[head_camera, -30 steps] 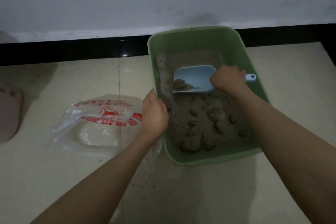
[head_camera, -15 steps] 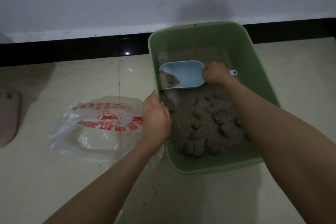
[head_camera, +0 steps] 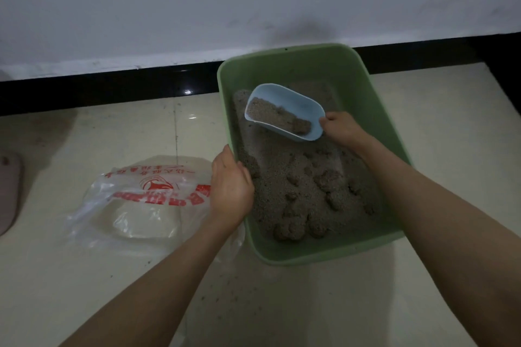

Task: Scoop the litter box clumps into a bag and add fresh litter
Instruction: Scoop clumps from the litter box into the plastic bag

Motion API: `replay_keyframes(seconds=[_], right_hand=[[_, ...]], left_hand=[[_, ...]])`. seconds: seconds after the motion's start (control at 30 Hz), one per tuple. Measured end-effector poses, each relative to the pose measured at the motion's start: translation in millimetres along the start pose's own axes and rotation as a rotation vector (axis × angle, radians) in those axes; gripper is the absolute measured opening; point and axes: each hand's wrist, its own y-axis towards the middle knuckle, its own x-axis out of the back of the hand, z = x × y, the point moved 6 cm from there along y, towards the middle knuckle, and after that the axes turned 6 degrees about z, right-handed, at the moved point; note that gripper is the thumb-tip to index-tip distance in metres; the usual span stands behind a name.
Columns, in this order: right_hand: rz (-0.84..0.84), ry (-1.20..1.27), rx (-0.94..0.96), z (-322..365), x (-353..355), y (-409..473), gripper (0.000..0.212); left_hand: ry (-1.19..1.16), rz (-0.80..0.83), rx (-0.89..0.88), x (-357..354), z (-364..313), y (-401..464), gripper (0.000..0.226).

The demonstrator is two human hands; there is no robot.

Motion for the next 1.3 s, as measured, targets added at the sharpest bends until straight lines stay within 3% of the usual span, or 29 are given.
replay_keyframes(seconds=[0.27, 0.37, 0.43, 0.57, 0.63, 0.7, 0.87, 0.97, 1.03, 1.3], right_hand=[[-0.146, 0.059, 0.000, -17.9, -3.6, -71.8, 0.040], [-0.171, 0.175, 0.007, -17.5, -14.4, -98.4, 0.039], [-0.167, 0.237, 0.021, -10.9, -21.7, -113.4, 0.039], [-0.159, 0.269, 0.054, 9.9, -35.4, -134.7, 0.035], [-0.132, 0.276, 0.076, 22.7, -46.1, -141.8, 0.034], [-0.081, 0.258, 0.098, 36.6, -59.1, -148.3, 0.035], [0.045, 0.133, 0.143, 59.9, -87.7, -160.5, 0.039], [0.100, 0.117, 0.164, 66.9, -98.9, -164.9, 0.040], [0.137, 0.081, 0.179, 70.6, -105.3, -167.8, 0.040], [0.299, -0.232, 0.062, 99.4, -142.6, -148.1, 0.032]], left_hand=[[0.123, 0.128, 0.022, 6.9, -3.2, -0.4, 0.035], [0.173, 0.219, -0.073, 24.0, -5.0, -5.8, 0.044], [0.202, 0.197, -0.215, 47.5, -1.8, -18.4, 0.046], [0.618, 0.169, -0.449, 92.5, 35.3, -39.7, 0.059], [0.807, 0.204, -0.431, 109.0, 63.6, -38.2, 0.068], [0.854, 0.157, -0.378, 126.8, 83.1, -31.2, 0.064], [0.616, 0.002, -0.225, 156.3, 96.3, -9.4, 0.023], [0.266, 0.009, 0.011, 164.7, 111.7, 11.5, 0.020], [0.091, 0.027, 0.081, 166.1, 118.8, 19.7, 0.020], [0.039, 0.051, 0.084, 158.6, 128.6, 24.2, 0.025]])
